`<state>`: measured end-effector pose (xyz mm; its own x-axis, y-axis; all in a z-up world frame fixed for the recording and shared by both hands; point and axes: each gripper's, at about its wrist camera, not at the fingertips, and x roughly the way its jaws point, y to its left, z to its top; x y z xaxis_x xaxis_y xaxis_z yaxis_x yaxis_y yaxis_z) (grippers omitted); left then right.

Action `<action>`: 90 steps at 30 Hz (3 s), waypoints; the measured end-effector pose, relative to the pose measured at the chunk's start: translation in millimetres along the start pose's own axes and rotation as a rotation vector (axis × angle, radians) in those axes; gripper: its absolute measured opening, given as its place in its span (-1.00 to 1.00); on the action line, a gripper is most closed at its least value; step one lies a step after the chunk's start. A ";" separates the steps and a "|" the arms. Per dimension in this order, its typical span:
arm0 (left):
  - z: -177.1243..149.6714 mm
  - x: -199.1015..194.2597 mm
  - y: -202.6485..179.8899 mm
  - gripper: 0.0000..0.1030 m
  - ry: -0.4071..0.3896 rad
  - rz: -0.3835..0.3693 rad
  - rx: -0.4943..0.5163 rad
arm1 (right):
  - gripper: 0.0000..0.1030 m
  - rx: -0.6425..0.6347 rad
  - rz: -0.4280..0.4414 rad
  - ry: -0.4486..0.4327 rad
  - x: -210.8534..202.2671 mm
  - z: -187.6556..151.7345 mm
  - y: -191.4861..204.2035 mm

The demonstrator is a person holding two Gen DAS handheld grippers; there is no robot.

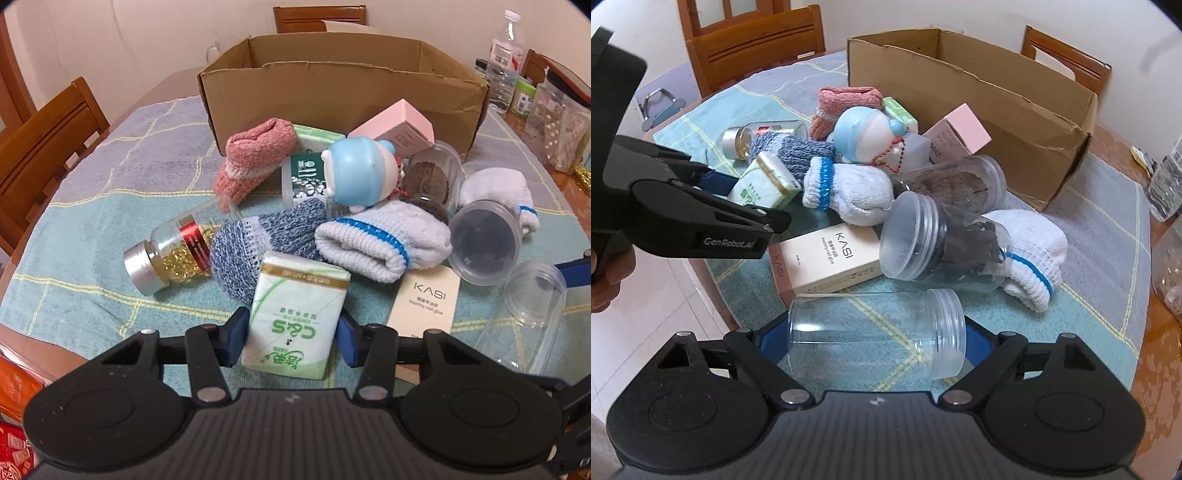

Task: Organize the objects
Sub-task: 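Grasp the C&S tissue pack with the left tool while the right tool grasps a clear jar, then carry both items into the cardboard box and open both tools, then reach the left tool to the gold capsule bottle while the right tool reaches a dark-filled jar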

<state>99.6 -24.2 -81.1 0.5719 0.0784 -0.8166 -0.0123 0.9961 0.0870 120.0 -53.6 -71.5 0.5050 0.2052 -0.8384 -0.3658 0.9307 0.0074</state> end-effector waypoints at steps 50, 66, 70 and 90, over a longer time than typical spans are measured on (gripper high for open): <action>267.6 77.4 46.4 0.76 0.022 -0.225 0.175 | 0.97 0.319 -0.220 -0.121 14.0 214.6 -99.2; 259.8 39.5 54.6 0.89 -0.037 -0.195 0.175 | 1.00 0.296 -0.255 -0.112 4.1 212.7 -84.2; 247.0 20.9 56.4 0.92 -0.060 -0.157 0.151 | 1.00 0.279 -0.232 -0.122 -3.5 203.2 -81.0; 120.3 -2.0 85.0 0.95 0.039 0.055 -0.075 | 1.00 0.219 -0.143 -0.171 -40.0 111.0 -54.5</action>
<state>196.2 55.6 -3.5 0.5363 0.1331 -0.8335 -0.1052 0.9903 0.0905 206.5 -78.9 22.1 0.6699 0.0983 -0.7359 -0.1142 0.9930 0.0286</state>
